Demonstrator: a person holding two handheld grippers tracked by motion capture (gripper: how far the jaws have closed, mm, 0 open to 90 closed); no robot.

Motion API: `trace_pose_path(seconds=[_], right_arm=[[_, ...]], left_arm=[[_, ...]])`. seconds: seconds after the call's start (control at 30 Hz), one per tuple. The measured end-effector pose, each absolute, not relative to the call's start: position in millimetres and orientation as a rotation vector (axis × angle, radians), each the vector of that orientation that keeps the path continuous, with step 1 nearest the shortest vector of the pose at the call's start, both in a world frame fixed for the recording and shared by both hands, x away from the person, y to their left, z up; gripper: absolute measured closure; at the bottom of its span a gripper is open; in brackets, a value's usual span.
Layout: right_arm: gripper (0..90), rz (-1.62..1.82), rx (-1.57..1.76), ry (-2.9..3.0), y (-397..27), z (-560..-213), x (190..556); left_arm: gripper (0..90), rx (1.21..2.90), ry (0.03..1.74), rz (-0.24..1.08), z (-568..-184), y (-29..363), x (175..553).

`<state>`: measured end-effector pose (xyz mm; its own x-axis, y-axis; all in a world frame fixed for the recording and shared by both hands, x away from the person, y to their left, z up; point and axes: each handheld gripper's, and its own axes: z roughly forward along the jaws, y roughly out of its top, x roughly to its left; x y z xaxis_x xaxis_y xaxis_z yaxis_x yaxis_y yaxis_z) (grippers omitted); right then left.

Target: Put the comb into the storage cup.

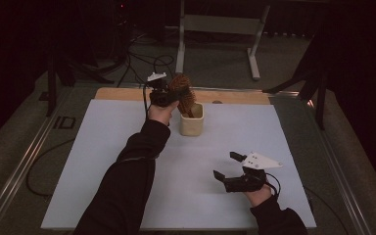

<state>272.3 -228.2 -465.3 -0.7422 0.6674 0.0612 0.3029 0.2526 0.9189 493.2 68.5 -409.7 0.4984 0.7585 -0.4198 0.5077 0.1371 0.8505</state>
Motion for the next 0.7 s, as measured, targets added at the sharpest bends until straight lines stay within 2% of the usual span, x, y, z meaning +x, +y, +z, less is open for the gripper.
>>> trace_pose_path(seconds=[0.17,0.27,0.4,0.53,0.57,0.7], right_arm=[[9.2,1.484,0.887,2.192,-228,-465,272],[9.2,1.484,0.888,2.192,-228,-465,272],[9.2,1.484,0.890,2.190,-228,-465,272],[9.2,1.486,0.892,2.184,-228,-464,272],[9.1,1.485,0.893,2.184,-228,-464,272],[9.1,1.487,0.896,2.183,-229,-464,272]], left_arm=[[48.1,1.563,1.146,0.242,-407,70,495],[42.5,1.606,1.151,0.239,-405,69,495],[29.7,1.611,1.178,0.279,-404,69,494],[17.2,1.632,1.152,0.256,-402,72,493],[11.8,1.641,1.138,0.245,-402,73,493],[8.0,1.662,1.118,0.245,-399,75,490]])
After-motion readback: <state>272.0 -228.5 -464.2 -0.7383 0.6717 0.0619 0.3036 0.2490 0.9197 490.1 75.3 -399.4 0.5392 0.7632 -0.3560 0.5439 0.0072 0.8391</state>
